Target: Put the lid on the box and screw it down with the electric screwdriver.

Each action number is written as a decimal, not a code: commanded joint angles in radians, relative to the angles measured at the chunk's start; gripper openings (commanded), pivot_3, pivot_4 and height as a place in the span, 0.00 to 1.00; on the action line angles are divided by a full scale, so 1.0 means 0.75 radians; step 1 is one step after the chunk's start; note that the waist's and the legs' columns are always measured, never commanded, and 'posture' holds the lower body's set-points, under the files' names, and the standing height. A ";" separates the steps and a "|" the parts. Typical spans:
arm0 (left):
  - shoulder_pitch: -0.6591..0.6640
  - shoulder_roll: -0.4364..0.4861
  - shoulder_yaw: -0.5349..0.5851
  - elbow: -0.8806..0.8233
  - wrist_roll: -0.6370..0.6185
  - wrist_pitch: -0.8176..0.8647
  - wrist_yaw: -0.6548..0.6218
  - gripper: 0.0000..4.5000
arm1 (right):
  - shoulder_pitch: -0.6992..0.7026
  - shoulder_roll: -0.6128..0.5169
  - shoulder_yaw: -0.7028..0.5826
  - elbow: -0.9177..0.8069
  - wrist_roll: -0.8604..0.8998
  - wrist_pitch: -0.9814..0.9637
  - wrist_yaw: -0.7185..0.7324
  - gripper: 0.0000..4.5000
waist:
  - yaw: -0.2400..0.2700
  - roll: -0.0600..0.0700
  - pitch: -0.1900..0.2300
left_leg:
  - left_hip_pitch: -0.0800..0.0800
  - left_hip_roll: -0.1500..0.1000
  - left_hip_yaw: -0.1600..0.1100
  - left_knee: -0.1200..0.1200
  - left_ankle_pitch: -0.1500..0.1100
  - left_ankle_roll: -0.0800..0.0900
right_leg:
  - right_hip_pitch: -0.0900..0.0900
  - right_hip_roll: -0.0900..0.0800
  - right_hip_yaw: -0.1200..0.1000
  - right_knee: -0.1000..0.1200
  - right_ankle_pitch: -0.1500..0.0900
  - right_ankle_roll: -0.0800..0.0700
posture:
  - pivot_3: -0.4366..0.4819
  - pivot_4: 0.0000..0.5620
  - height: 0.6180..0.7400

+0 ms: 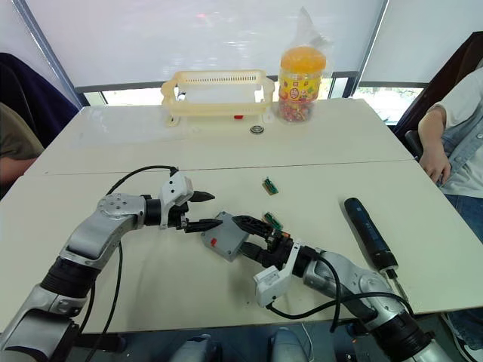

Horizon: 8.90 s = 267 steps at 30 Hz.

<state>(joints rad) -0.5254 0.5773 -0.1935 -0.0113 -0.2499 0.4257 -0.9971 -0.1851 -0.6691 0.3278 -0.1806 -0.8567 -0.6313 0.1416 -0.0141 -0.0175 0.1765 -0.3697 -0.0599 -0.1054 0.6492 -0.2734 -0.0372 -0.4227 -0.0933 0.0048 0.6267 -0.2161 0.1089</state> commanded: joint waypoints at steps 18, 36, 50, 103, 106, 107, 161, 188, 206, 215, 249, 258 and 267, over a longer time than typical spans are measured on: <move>0.049 0.005 0.034 -0.010 -0.009 0.061 0.047 0.86 | -0.109 0.023 -0.005 0.020 0.041 -0.029 0.095 0.99 | -0.002 0.000 0.000 | 0.001 0.003 0.000 0.000 0.000 0.000 | 0.000 0.003 0.000 0.000 -0.001 -0.002 | 0.48 0.27 1.00; 0.064 -0.020 0.031 0.031 0.027 0.055 0.086 0.86 | -0.078 -0.058 -0.043 0.034 0.112 -0.055 0.112 0.99 | 0.000 0.000 0.000 | -0.002 0.003 0.000 0.000 0.000 0.000 | -0.002 0.003 0.000 -0.001 -0.001 -0.002 | 0.48 0.27 1.00; 0.040 -0.022 0.072 0.007 -0.011 0.104 0.094 0.86 | -0.093 -0.006 -0.047 0.017 0.133 -0.048 0.115 0.87 | 0.000 0.000 0.000 | -0.002 0.003 0.000 0.000 0.000 0.000 | -0.002 0.003 0.000 -0.002 -0.001 -0.002 | 0.48 0.27 1.00; 0.065 -0.013 0.157 -0.046 -0.104 0.183 0.119 0.86 | -0.295 -0.037 -0.025 0.296 0.030 -0.246 -0.007 0.05 | -0.001 0.000 0.001 | -0.003 0.003 -0.001 -0.001 0.000 0.000 | -0.003 0.003 0.000 -0.004 -0.001 -0.002 | 0.48 0.27 1.00; 0.064 -0.012 0.161 -0.039 -0.106 0.186 0.119 0.86 | -0.315 -0.031 -0.038 0.302 0.052 -0.287 -0.060 0.05 | -0.001 0.000 0.001 | -0.003 0.003 -0.001 0.000 0.000 0.000 | -0.003 0.003 0.000 -0.004 -0.001 -0.002 | 0.48 0.27 1.00; 0.063 -0.010 0.163 -0.035 -0.108 0.187 0.118 0.86 | -0.327 -0.030 -0.034 0.308 0.066 -0.310 -0.068 0.05 | -0.001 0.000 0.001 | -0.003 0.003 -0.001 -0.001 0.000 0.000 | -0.003 0.003 0.000 -0.004 -0.001 -0.002 | 0.48 0.27 1.00; 0.158 0.084 0.206 -0.275 -0.307 0.426 0.114 0.86 | -0.977 0.122 0.276 1.090 -0.097 -0.778 -0.181 0.05 | -0.038 0.000 0.006 | -0.004 0.004 0.000 -0.003 0.000 -0.001 | -0.006 0.006 0.007 -0.007 0.000 -0.002 | 0.48 0.27 1.00; 0.197 0.022 0.066 -0.057 -0.152 0.239 0.145 0.86 | -1.126 0.018 0.348 1.171 -0.152 -0.851 -0.149 0.92 | -0.038 0.000 0.005 | -0.001 0.004 0.003 -0.003 0.000 -0.001 | -0.006 0.006 0.010 -0.007 0.000 -0.002 | 0.48 0.27 1.00; 0.220 0.017 0.096 -0.101 -0.184 0.253 0.177 0.86 | -0.296 -0.144 0.037 0.243 1.204 0.165 0.509 0.80 | -0.032 0.004 0.002 | 0.001 0.007 0.003 -0.002 -0.002 0.004 | -0.001 0.005 0.011 -0.008 0.000 -0.002 | 0.48 0.27 1.00; 0.177 -0.009 0.146 -0.112 -0.237 0.295 0.202 0.86 | 0.103 -0.061 -0.075 -0.472 1.683 1.086 0.489 0.01 | 0.000 0.005 0.002 | 0.001 0.008 0.003 -0.002 -0.003 0.005 | 0.000 0.006 0.011 -0.008 0.000 -0.002 | 0.48 0.27 1.00; 0.145 -0.034 0.162 -0.210 -0.314 0.382 0.206 0.86 | 0.107 0.156 -0.013 -0.398 1.336 1.218 0.653 0.01 | 0.004 0.004 0.002 | -0.003 0.006 0.002 0.000 -0.003 0.005 | -0.002 0.005 0.008 -0.012 0.000 -0.002 | 0.48 0.27 1.00; 0.152 -0.017 0.186 -0.230 -0.342 0.412 0.198 0.86 | 0.095 0.182 -0.023 -0.366 1.297 1.206 0.652 0.01 | 0.004 0.004 0.002 | -0.003 0.006 0.002 -0.001 -0.003 0.005 | -0.002 0.005 0.007 -0.012 0.000 -0.002 | 0.48 0.27 1.00; 0.187 0.010 0.194 -0.284 -0.384 0.446 0.185 0.86 | 0.074 0.201 -0.046 -0.321 1.275 1.178 0.660 0.01 | 0.003 0.004 0.002 | -0.003 0.006 0.002 -0.001 -0.003 0.005 | -0.003 0.005 0.007 -0.012 0.000 -0.002 | 0.48 0.27 1.00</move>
<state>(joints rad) -0.3862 0.5742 -0.0807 -0.1859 -0.5161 0.7592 -0.8486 -0.1212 -0.5282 0.3081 -0.4063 0.1009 0.2765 0.6346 -0.0117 -0.0144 0.1782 -0.3723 -0.0554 -0.1040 0.6486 -0.2757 -0.0336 -0.4248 -0.0894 0.0104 0.6179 -0.2160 0.1078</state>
